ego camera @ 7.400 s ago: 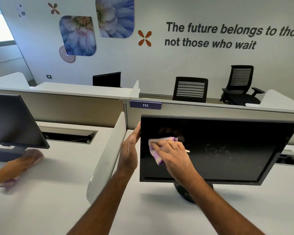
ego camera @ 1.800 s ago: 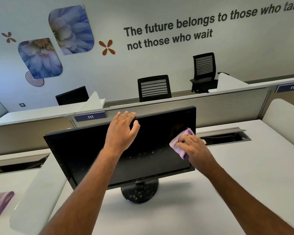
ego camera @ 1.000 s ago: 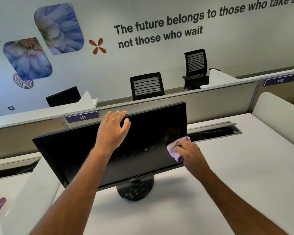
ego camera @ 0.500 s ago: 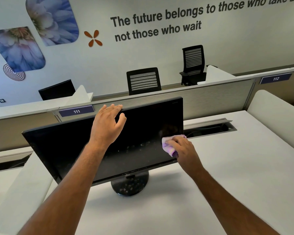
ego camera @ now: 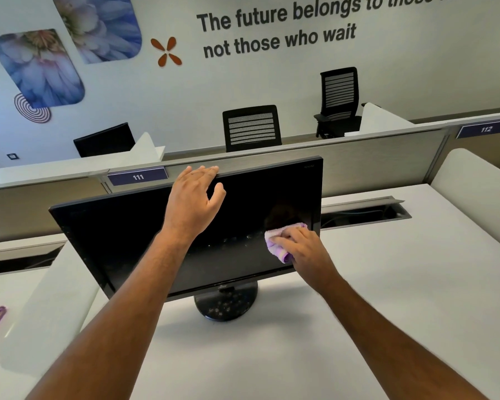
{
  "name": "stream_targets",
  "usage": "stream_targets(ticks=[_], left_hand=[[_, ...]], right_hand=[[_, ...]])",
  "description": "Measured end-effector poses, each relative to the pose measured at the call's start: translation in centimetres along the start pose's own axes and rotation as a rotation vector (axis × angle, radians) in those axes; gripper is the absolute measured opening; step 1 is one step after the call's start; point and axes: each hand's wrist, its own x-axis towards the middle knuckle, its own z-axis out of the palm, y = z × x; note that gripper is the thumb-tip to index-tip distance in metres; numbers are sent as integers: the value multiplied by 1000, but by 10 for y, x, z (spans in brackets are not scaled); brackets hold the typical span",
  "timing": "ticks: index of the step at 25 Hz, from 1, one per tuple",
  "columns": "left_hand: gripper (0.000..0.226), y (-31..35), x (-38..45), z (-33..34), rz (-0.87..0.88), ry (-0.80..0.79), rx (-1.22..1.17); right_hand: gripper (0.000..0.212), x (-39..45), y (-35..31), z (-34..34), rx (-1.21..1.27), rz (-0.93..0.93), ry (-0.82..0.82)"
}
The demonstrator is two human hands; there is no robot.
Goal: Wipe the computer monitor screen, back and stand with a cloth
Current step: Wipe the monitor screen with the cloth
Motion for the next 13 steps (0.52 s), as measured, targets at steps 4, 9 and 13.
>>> stream_targets(ticks=[4,9,13], left_hand=[[59,-2,0,0,-5,15,4],[56,4,-1,-2,2,12,-1],[55,4,-4,-7,-9,5,-18]], right_hand=[[58,43,-16,-13,-79,-75,8],[64,15,-16,8,-63,-171,-133],[61,20,-14,-3,-51,-156,-82]])
